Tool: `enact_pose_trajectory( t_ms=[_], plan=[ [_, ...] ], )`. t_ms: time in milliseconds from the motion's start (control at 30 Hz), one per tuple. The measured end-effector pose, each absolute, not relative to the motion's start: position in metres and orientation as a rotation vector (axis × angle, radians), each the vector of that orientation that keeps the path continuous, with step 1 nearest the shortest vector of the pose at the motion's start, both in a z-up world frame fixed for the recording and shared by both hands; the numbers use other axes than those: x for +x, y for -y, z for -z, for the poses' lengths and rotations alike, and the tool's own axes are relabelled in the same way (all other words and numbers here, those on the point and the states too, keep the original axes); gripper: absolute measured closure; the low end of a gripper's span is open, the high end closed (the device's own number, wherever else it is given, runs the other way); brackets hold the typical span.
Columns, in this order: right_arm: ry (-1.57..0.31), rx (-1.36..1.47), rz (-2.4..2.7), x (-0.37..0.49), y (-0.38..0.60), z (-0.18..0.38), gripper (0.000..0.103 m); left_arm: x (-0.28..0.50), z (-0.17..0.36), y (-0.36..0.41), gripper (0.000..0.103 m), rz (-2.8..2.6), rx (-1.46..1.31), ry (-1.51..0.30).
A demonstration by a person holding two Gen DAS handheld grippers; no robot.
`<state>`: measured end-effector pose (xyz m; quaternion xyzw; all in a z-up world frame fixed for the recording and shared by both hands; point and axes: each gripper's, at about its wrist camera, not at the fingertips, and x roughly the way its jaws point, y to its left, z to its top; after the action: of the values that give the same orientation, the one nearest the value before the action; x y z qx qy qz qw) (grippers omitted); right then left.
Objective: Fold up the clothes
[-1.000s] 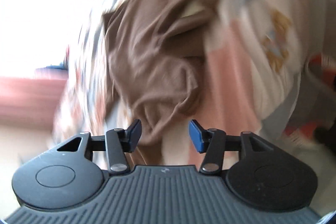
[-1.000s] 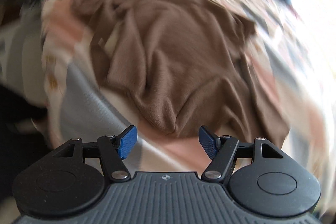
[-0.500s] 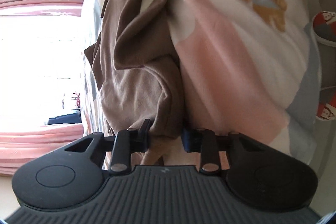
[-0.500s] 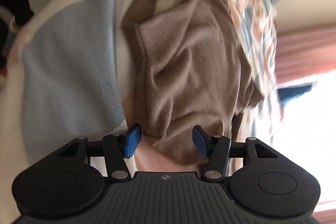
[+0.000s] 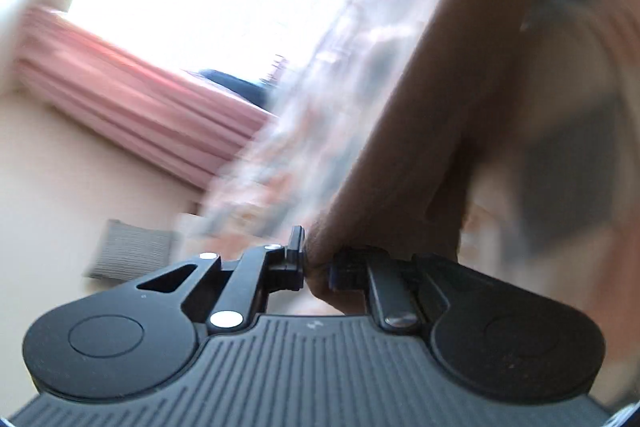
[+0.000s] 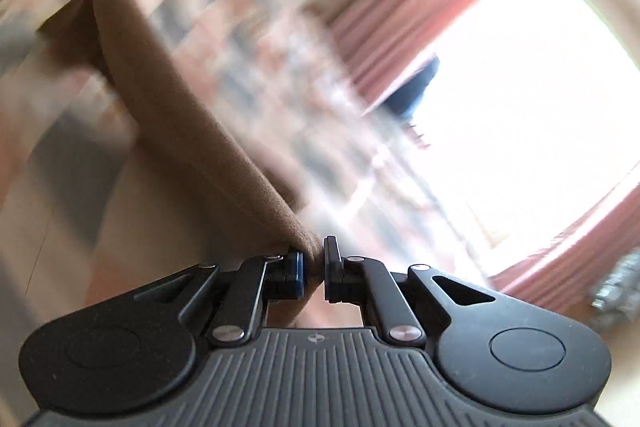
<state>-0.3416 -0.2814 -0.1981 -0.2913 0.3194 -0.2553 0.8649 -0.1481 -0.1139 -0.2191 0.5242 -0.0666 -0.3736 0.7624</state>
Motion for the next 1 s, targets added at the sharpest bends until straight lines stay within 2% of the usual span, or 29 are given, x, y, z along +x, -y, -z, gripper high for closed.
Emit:
enact_pose_trajectory(
  t_ms=[200, 233, 467, 767, 867, 1000],
  plan=[
    [-0.439, -0.687, 0.683, -0.342, 0.270, 0.089, 0.098, -0.149, 0.114, 0.106, 0.092, 0.646, 1.030, 0.404],
    [-0.406, -0.709, 0.702, -0.345, 0.265, 0.074, 0.098, -0.152, 0.099, 0.102, 0.096, 0.619, 1.014, 0.435],
    [-0.258, -0.742, 0.740, -0.379, 0.232, -0.013, 0.098, -0.181, 0.020, 0.070, 0.096, 0.508, 0.917, 0.576],
    [-0.309, -0.710, 0.699, -0.405, 0.225, -0.072, 0.098, -0.212, -0.037, 0.048, 0.098, 0.562, 0.902, 0.540],
    [-0.350, -0.694, 0.697, -0.400, 0.241, -0.085, 0.098, -0.195, -0.045, 0.083, 0.098, 0.625, 0.917, 0.534],
    [-0.520, -0.664, 0.685, -0.341, 0.322, -0.047, 0.097, -0.137, -0.009, 0.162, 0.098, 0.769, 0.984, 0.443]
  ],
)
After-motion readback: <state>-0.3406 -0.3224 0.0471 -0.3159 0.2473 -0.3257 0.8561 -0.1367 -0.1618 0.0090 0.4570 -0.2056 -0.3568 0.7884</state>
